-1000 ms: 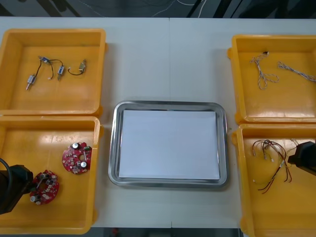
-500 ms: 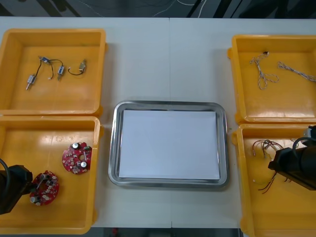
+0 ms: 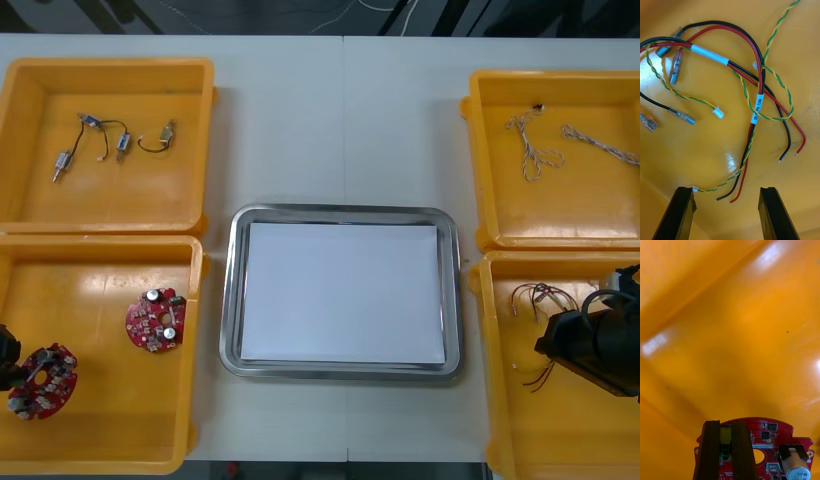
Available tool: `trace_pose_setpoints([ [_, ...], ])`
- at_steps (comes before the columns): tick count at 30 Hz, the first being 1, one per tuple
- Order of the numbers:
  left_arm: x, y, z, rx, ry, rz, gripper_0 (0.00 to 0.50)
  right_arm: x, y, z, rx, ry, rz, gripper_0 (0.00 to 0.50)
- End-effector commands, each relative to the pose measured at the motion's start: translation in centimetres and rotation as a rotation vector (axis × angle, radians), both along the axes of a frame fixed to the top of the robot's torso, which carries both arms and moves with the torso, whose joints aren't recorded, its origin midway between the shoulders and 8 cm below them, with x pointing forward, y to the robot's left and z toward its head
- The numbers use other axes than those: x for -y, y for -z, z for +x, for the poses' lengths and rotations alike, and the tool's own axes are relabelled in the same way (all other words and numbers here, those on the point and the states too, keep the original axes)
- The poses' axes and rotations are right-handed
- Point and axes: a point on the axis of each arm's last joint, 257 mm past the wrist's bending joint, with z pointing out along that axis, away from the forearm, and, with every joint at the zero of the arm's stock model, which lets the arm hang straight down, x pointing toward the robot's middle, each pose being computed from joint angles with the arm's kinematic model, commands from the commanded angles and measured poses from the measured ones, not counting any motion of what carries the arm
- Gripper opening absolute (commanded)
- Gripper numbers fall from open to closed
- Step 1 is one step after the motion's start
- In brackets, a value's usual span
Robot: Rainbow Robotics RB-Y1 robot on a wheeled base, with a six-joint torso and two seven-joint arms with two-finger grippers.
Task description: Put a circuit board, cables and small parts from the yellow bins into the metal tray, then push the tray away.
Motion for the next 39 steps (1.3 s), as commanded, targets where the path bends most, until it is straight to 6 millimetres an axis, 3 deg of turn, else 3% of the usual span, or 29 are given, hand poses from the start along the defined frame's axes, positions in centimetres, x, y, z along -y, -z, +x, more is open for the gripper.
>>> trace_pose_setpoints([
  [1,-1.5,-4.6,2.0,0.032,0.062,0.093,0.000,-1.5,1.1,-1.1,-0.019,0.014,0.024,0.500],
  [11,0.1,-8.4,4.0,-0.003,0.196,0.154,0.000,-1.7,2.7,-0.9,0.002,0.032,-0.058,0.500],
  [26,8.6,-14.0,8.7,0.067,0.506,0.139,0.000,-3.4,4.5,-2.2,-0.015,0.049,-0.019,0.489],
  [29,10.4,-14.7,9.4,0.069,0.570,0.164,0.000,-3.5,4.7,-2.4,-0.012,0.048,-0.016,0.293],
  [30,11.1,-15.0,9.8,0.073,0.592,0.171,0.000,-3.4,4.8,-2.5,-0.014,0.049,-0.015,0.147],
  [31,11.8,-15.2,10.0,0.075,0.612,0.180,0.000,-3.4,4.8,-2.5,-0.014,0.048,-0.016,0.065],
  [33,12.8,-15.4,10.3,0.077,0.640,0.187,0.000,-3.4,4.8,-2.6,-0.015,0.051,-0.015,0.000],
  [39,16.2,-15.7,10.9,0.082,0.729,0.195,0.000,-3.0,4.4,-2.3,-0.003,0.056,-0.029,0.000],
])
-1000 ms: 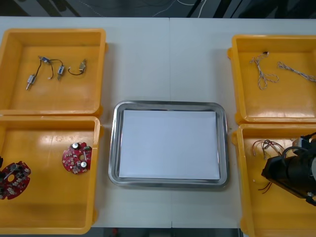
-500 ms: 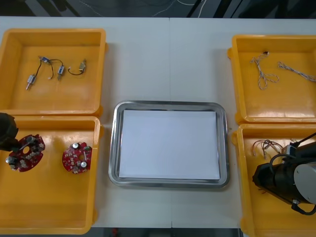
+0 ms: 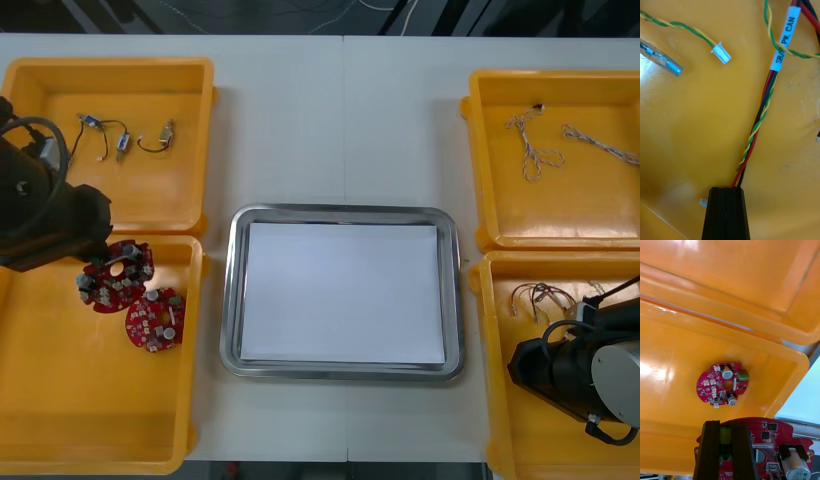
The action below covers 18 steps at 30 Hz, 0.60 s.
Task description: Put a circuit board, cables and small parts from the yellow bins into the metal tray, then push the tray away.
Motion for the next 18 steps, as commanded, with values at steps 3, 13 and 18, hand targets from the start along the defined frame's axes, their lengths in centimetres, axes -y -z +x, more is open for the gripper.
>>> trace_pose_setpoints([
  [3,3.8,-2.3,1.0,0.054,0.160,0.047,0.000,0.2,-0.9,-0.4,0.022,0.036,-0.005,0.000],
  [13,10.3,-2.0,1.4,0.068,0.279,0.073,0.000,3.1,-5.2,-1.7,0.003,0.024,-0.072,0.000],
  [18,13.5,-1.6,1.5,0.086,0.318,0.058,0.000,3.1,-6.0,-1.9,0.000,0.017,-0.030,0.000],
])
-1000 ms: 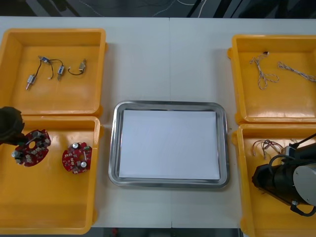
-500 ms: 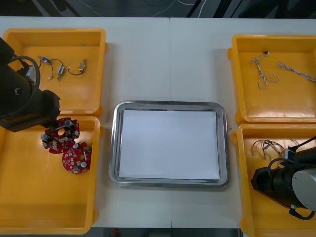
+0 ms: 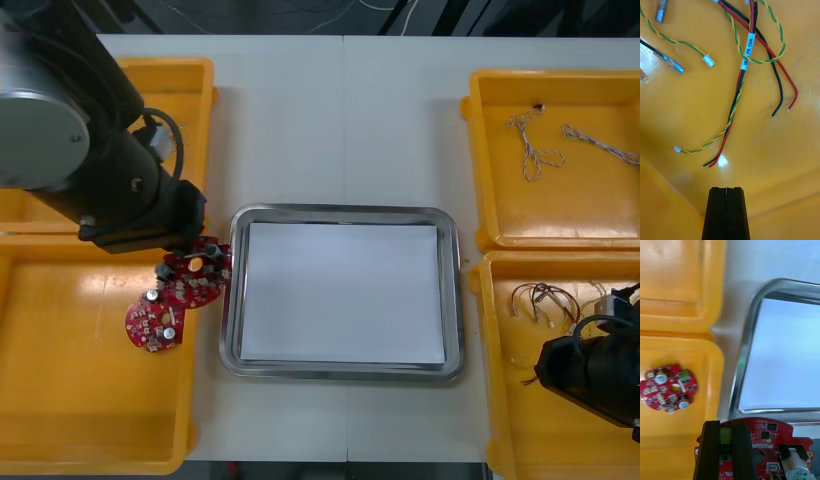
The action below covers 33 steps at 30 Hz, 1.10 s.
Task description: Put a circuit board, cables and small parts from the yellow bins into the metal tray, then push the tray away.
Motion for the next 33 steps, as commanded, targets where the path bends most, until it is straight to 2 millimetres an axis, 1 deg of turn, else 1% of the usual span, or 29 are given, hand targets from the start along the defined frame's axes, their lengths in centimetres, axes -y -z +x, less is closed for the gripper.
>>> trace_pose_setpoints([
  [1,4.3,-1.0,0.4,0.067,0.110,0.007,0.000,1.7,-1.9,0.1,0.029,0.040,0.005,0.000],
  [2,5.0,-0.8,0.3,0.073,0.117,0.006,0.000,1.7,-2.0,0.1,0.033,0.043,0.007,0.000],
  [6,6.7,0.0,0.3,0.090,0.129,0.011,0.000,1.7,-2.5,0.7,0.046,0.042,0.006,0.000],
  [9,7.6,0.5,0.4,0.106,0.132,0.021,0.000,1.8,-2.8,1.0,0.055,0.042,0.006,0.000],
  [12,8.6,1.6,0.5,0.127,0.132,0.054,0.000,2.0,-3.0,1.2,0.063,0.045,-0.001,0.000],
  [15,9.3,2.0,0.5,0.136,0.127,0.060,0.000,2.0,-3.2,1.5,0.069,0.045,-0.001,0.000],
  [16,9.7,2.2,0.5,0.139,0.126,0.055,0.000,2.0,-3.3,1.5,0.072,0.043,-0.001,0.008],
  [18,9.9,2.5,0.3,0.135,0.126,0.056,0.000,2.0,-3.4,1.7,0.075,0.045,0.000,0.160],
  [19,9.9,2.8,0.2,0.134,0.123,0.056,0.000,2.1,-3.4,1.7,0.075,0.043,-0.001,0.336],
  [20,10.0,3.2,0.2,0.134,0.123,0.056,0.000,2.1,-3.5,1.7,0.077,0.043,-0.001,0.461],
  [21,10.2,3.5,0.1,0.137,0.120,0.052,0.000,2.1,-3.5,1.7,0.080,0.044,-0.002,0.500],
  [27,10.5,5.2,0.5,0.169,0.103,0.047,0.000,2.0,-4.0,1.9,0.094,0.050,0.002,0.500],
  [33,10.4,6.9,-0.1,0.161,0.100,0.064,0.000,1.4,-3.8,2.2,0.102,0.084,0.024,0.500],
])
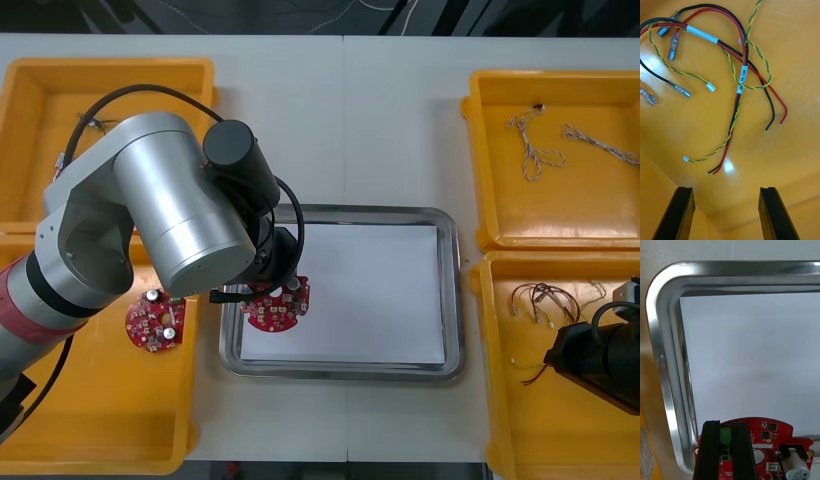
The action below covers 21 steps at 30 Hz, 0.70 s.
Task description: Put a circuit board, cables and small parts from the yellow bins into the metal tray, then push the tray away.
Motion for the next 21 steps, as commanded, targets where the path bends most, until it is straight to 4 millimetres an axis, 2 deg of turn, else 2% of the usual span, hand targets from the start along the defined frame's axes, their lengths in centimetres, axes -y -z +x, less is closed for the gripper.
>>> trace_pose_setpoints([
  [1,1.2,1.2,-1.1,0.003,-0.017,-0.026,0.000,0.2,-1.9,1.3,0.060,0.061,0.008,0.500],
  [11,0.3,4.2,-1.1,0.028,-0.030,-0.021,0.000,-1.6,-1.2,2.1,0.081,0.081,0.038,0.500],
  [21,-0.1,6.5,-0.3,0.044,-0.042,-0.006,0.000,-1.1,1.2,3.1,0.082,0.107,0.037,0.500],
])
